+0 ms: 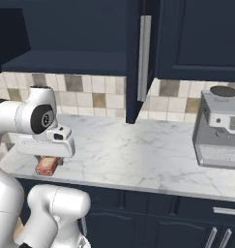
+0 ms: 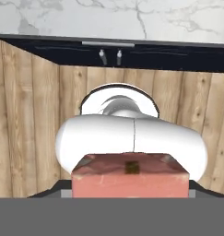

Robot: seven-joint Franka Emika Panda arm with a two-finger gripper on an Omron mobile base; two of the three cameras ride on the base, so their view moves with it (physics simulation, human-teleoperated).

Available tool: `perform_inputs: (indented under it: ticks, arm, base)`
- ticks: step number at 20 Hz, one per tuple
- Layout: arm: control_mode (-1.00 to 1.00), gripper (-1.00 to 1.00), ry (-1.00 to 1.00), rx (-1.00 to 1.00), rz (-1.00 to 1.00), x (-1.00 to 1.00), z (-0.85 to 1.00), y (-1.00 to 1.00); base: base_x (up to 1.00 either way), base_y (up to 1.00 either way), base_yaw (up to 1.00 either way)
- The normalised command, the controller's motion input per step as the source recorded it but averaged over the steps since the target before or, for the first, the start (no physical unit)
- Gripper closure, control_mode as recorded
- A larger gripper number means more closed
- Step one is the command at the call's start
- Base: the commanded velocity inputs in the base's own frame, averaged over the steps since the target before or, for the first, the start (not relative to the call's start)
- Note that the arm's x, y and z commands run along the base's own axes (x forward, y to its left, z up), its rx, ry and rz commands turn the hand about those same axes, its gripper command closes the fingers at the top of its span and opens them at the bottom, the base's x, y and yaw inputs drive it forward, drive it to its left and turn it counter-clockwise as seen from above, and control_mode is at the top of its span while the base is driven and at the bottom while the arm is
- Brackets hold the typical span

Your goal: Pick up the bar soap and sponge from the sink, and place them back in the cabinet, and close the cabinet doors.

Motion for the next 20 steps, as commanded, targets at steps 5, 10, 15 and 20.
perform_inputs:
  ticks: [5,10,15,20]
  arm:
    - [1.0,1.0,0.0,0.0,0.0,0.0,0.0,0.0]
    - [1.0,1.0,0.0,0.0,0.0,0.0,0.0,0.0]
    - [1.0,1.0,0.0,0.0,0.0,0.0,0.0,0.0]
    - [1.0,1.0,0.0,0.0,0.0,0.0,0.0,0.0]
  base:
    - [0.54,0.2,0.0]
    - [0.37,0.19,0.0]
    - [0.04,0.03,0.0]
    - [0.0,0.0,0.0]
